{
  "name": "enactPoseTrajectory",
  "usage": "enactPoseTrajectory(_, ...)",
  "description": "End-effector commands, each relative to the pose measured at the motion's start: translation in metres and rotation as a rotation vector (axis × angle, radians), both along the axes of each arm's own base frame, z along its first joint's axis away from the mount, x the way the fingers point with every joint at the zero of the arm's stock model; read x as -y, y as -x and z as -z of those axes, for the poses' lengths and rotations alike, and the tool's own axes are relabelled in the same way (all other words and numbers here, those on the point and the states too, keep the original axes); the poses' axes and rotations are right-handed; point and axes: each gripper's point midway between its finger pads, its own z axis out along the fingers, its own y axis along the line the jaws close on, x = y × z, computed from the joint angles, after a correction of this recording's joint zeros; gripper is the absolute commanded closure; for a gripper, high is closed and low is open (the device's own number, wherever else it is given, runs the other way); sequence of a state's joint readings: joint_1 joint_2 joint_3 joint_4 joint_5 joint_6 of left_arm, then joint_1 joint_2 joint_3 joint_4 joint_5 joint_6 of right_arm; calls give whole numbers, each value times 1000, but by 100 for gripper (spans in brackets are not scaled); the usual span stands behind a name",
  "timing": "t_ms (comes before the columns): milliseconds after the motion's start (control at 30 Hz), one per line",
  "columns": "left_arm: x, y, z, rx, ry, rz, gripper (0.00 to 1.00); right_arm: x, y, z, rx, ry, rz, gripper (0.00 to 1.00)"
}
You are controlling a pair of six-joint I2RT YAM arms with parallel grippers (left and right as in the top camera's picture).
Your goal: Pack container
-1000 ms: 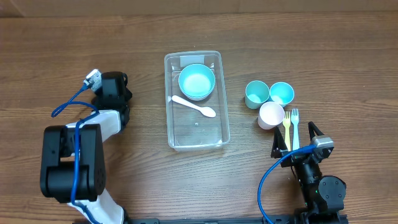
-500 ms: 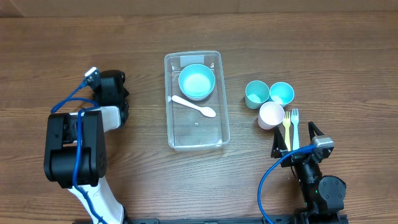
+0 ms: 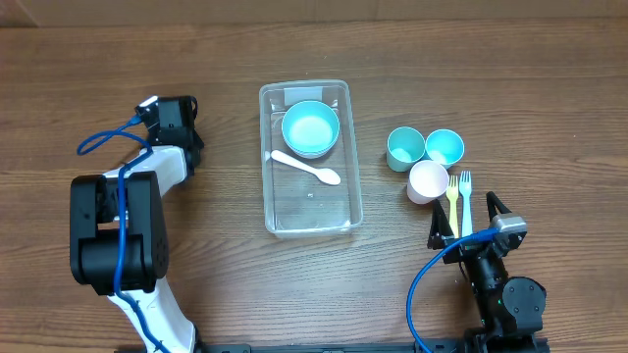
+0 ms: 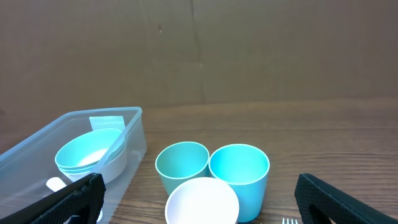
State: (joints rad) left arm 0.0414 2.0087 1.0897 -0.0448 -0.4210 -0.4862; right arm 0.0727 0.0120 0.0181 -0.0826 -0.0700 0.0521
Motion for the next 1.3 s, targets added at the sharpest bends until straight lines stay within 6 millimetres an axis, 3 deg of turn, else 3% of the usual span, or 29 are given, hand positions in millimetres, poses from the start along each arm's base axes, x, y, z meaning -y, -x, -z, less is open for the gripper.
enactPoseTrajectory(0, 4, -6, -2, -8, 8, 30, 87, 2, 0, 2, 5, 3, 11, 0)
enactPoseTrajectory(200, 4, -10, -26, 42, 5, 30, 84, 2, 0, 2, 5, 3, 11, 0)
enactPoseTrajectory(467, 22, -13, -112, 200, 4, 69, 85, 2, 0, 2, 5, 3, 11, 0)
enactPoseTrajectory(667, 71, -3, -151, 242, 44, 189, 87, 2, 0, 2, 5, 3, 11, 0)
enactPoseTrajectory(800, 123, 8, -166, 246, 94, 320, 89, 2, 0, 2, 5, 3, 11, 0)
enactPoseTrajectory(900, 174, 23, -174, 238, 160, 451, 89, 2, 0, 2, 5, 3, 11, 0)
enactPoseTrajectory(1133, 248, 60, -172, 174, 278, 619, 89, 2, 0, 2, 5, 3, 11, 0)
enactPoseTrajectory(1267, 254, 76, -159, 102, 297, 609, 89, 2, 0, 2, 5, 3, 11, 0)
